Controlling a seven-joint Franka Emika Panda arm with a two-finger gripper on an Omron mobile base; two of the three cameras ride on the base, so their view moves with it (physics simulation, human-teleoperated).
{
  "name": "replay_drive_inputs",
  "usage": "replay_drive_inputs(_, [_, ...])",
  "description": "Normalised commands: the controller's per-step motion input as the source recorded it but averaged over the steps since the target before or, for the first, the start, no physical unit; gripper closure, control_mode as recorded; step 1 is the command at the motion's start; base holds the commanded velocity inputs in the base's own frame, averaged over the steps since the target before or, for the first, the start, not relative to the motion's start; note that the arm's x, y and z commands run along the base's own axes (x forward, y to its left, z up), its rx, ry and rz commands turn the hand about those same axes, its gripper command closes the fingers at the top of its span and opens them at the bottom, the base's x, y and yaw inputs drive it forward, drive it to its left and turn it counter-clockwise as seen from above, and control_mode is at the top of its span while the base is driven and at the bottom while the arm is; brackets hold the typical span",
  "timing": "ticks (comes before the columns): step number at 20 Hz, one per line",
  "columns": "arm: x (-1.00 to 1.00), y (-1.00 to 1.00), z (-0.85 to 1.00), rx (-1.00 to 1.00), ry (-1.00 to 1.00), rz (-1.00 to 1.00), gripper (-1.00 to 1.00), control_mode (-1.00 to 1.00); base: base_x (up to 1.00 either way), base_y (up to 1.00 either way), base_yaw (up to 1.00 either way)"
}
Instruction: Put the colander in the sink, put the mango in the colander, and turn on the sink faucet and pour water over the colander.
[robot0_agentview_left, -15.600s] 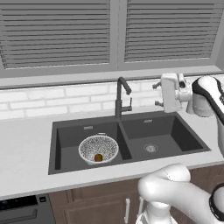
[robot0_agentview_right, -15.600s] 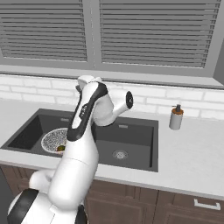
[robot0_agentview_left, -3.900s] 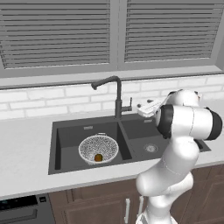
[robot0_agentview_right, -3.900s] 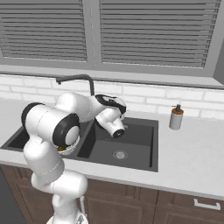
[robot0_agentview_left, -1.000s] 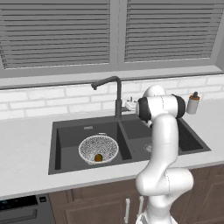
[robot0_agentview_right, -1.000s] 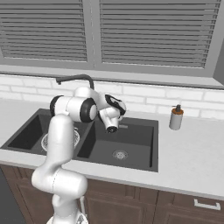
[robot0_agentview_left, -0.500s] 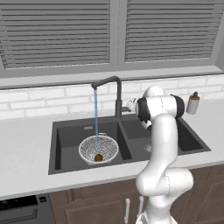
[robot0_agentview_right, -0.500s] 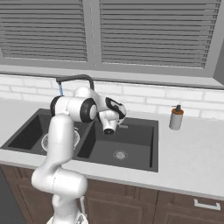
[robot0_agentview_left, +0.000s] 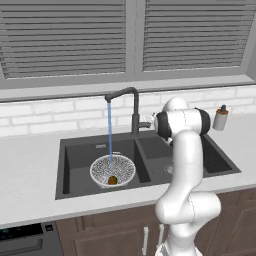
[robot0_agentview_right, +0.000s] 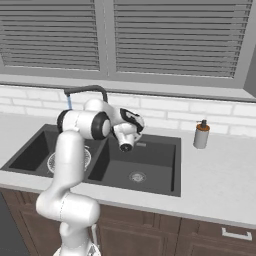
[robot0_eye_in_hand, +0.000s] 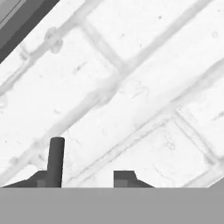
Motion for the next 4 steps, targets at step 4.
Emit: replay_drive_inputs(4, [-0.58, -0.79, 0.99, 0.53, -0.20, 0.00, 1.00, -1.00, 0.00, 0.00, 0.00])
